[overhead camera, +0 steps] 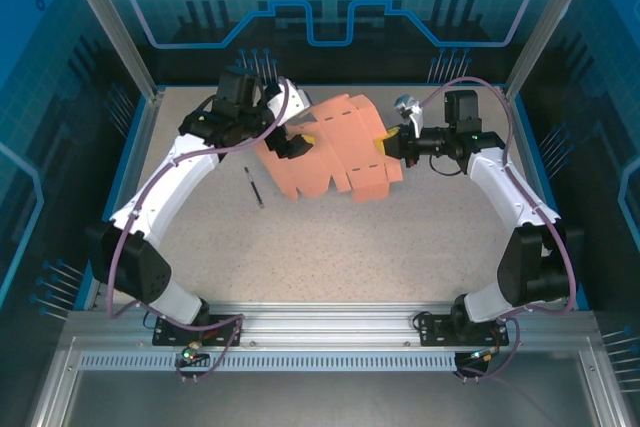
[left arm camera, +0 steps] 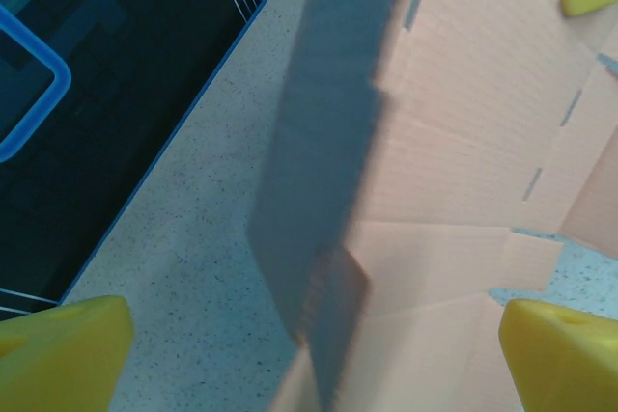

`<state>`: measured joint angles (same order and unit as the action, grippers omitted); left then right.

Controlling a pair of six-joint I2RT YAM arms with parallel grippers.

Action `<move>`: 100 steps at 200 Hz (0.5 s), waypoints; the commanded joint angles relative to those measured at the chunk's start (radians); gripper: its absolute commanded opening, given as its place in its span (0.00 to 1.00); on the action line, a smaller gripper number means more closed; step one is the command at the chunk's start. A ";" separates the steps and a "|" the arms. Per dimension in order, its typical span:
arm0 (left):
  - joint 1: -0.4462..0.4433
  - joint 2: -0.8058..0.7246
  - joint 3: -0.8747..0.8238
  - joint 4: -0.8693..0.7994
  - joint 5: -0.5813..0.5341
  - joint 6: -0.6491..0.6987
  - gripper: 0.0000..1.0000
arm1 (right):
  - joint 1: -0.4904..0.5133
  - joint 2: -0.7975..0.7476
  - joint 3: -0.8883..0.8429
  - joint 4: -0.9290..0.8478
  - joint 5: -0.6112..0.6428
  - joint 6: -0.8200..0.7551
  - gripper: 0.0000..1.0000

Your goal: Fold the paper box

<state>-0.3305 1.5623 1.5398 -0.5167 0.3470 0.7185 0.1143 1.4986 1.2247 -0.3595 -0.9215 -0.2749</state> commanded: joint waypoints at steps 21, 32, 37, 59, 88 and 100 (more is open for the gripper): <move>-0.013 0.057 0.110 -0.055 0.077 0.093 0.96 | 0.018 -0.023 0.051 -0.060 -0.041 -0.045 0.04; -0.016 0.074 0.129 -0.085 0.111 0.097 0.93 | 0.019 -0.023 0.053 -0.064 -0.044 -0.047 0.04; -0.017 0.082 0.136 -0.091 0.119 0.091 0.90 | 0.022 -0.022 0.056 -0.066 -0.045 -0.049 0.04; -0.018 0.119 0.181 -0.120 0.157 0.060 0.75 | 0.025 -0.017 0.068 -0.083 -0.045 -0.059 0.04; -0.016 0.146 0.227 -0.169 0.187 0.056 0.55 | 0.025 -0.016 0.073 -0.095 -0.041 -0.069 0.04; -0.016 0.152 0.240 -0.190 0.191 0.059 0.47 | 0.024 -0.018 0.074 -0.097 -0.041 -0.071 0.04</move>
<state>-0.3435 1.6966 1.7267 -0.6296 0.4686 0.7731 0.1265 1.4979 1.2648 -0.4229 -0.9283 -0.3229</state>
